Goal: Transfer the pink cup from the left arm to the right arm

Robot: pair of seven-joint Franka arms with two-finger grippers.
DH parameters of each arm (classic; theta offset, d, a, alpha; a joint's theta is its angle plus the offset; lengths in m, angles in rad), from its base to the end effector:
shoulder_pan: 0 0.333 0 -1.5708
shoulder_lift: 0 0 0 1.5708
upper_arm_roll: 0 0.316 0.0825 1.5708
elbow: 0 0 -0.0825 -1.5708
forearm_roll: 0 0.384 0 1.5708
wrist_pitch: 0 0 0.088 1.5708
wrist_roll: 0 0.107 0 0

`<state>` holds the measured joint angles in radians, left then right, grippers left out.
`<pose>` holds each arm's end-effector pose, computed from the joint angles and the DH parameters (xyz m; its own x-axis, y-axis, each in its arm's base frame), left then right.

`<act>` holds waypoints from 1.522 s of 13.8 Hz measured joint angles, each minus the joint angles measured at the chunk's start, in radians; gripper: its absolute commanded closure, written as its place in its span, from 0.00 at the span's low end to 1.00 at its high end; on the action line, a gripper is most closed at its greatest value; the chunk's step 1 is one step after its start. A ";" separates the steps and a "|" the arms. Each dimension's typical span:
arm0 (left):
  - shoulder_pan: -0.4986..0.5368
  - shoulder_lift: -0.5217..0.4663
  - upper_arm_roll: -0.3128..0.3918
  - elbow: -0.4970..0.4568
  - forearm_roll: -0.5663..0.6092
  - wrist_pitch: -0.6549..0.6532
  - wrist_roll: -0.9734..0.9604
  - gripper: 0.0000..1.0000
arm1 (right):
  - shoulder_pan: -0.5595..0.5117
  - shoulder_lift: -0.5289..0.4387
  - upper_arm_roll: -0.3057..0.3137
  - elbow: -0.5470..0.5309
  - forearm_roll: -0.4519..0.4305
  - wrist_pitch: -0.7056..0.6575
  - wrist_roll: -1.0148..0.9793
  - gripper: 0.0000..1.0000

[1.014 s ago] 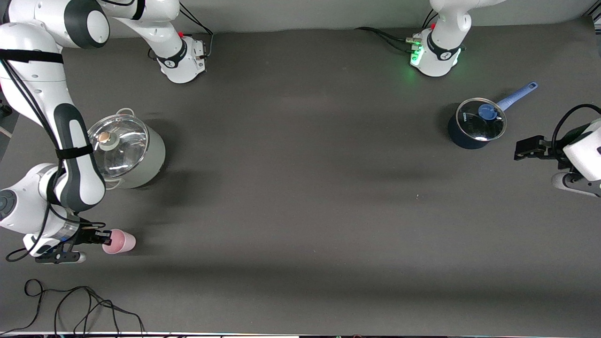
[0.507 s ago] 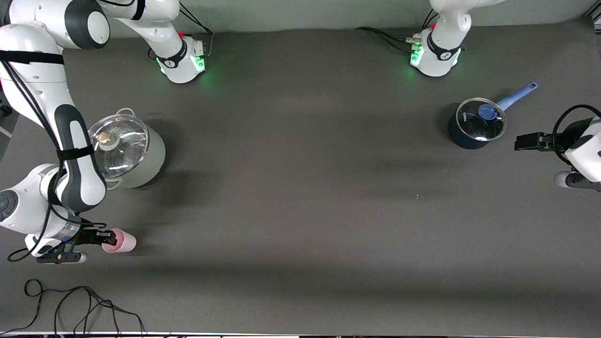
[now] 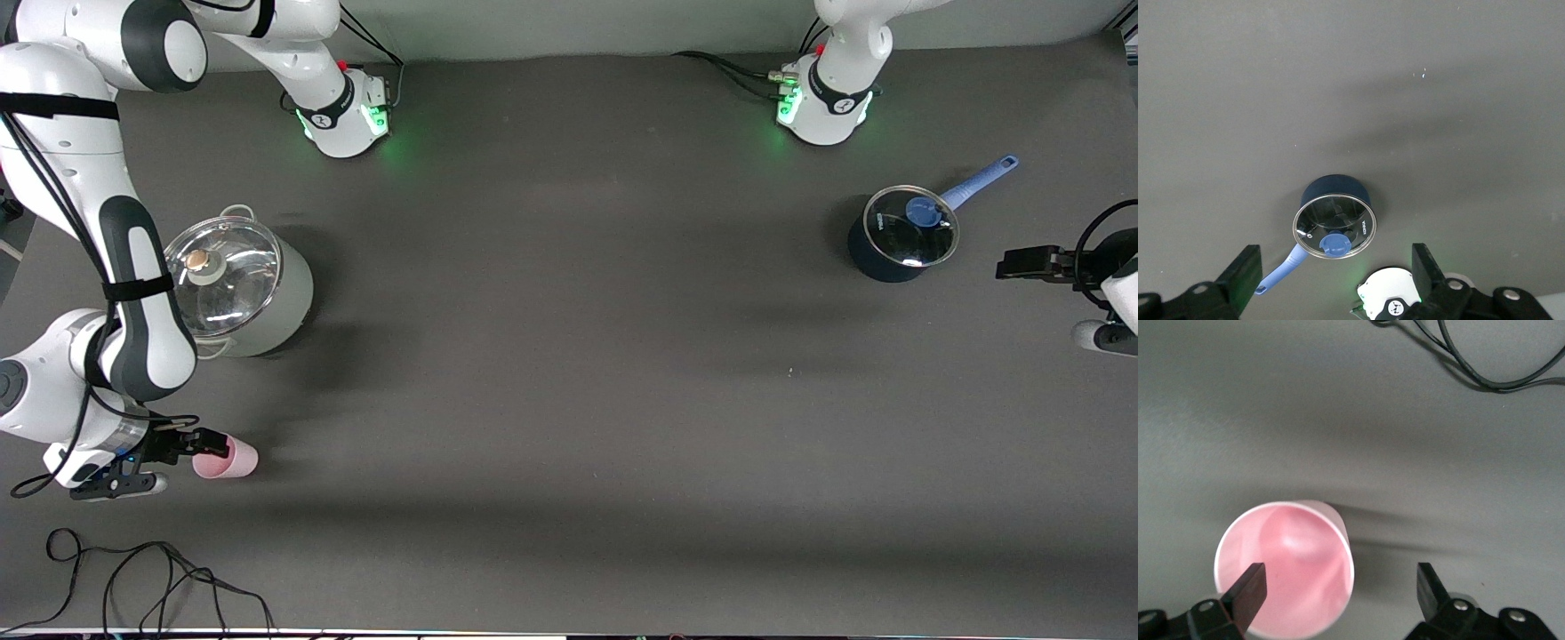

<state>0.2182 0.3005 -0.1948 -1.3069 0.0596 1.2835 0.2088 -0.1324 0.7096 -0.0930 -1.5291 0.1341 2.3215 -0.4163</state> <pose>0.6064 0.0396 0.5521 0.9349 -0.1786 -0.3068 -0.1674 -0.9839 0.0627 0.7026 -0.1474 0.2482 0.9872 0.1273 0.0963 0.1285 -0.9917 -0.0066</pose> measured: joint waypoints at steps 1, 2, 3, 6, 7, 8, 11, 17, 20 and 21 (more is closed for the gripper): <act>-0.026 -0.007 0.022 -0.008 0.000 0.010 -0.001 0.00 | 0.000 -0.017 -0.008 0.006 -0.010 -0.032 -0.019 0.01; -0.050 -0.021 0.040 -0.027 -0.001 0.034 -0.004 0.00 | -0.001 -0.042 -0.015 0.013 -0.033 -0.073 -0.032 0.01; -0.065 -0.046 0.051 -0.064 -0.004 0.077 -0.008 0.00 | -0.002 -0.072 -0.019 0.018 -0.063 -0.119 -0.038 0.01; -0.101 -0.170 0.079 -0.265 -0.021 0.262 -0.016 0.00 | -0.004 -0.171 -0.020 0.055 -0.102 -0.295 -0.042 0.01; -0.122 -0.213 0.097 -0.332 -0.025 0.310 -0.034 0.00 | -0.001 -0.203 -0.019 0.073 -0.102 -0.360 -0.042 0.01; -0.149 -0.251 0.114 -0.385 -0.029 0.344 -0.075 0.00 | 0.002 -0.236 -0.017 0.092 -0.102 -0.425 -0.041 0.01; -0.193 -0.295 0.122 -0.434 -0.029 0.386 -0.168 0.00 | 0.024 -0.349 -0.013 0.117 -0.101 -0.584 0.023 0.01; -0.202 -0.274 0.125 -0.396 -0.029 0.406 -0.178 0.00 | 0.102 -0.526 -0.012 0.042 -0.101 -0.682 0.173 0.00; -0.204 -0.266 0.132 -0.396 -0.029 0.415 -0.154 0.00 | 0.132 -0.571 -0.012 -0.031 -0.102 -0.659 0.227 0.00; -0.207 -0.266 0.142 -0.396 -0.029 0.420 -0.129 0.00 | 0.135 -0.581 -0.012 -0.045 -0.102 -0.652 0.236 0.00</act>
<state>0.0115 0.0344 -0.0524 -1.7031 0.0307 1.7036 0.0794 0.0030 0.1283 -0.1051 -1.5741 0.0319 1.6697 -0.1807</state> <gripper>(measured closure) 0.000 0.000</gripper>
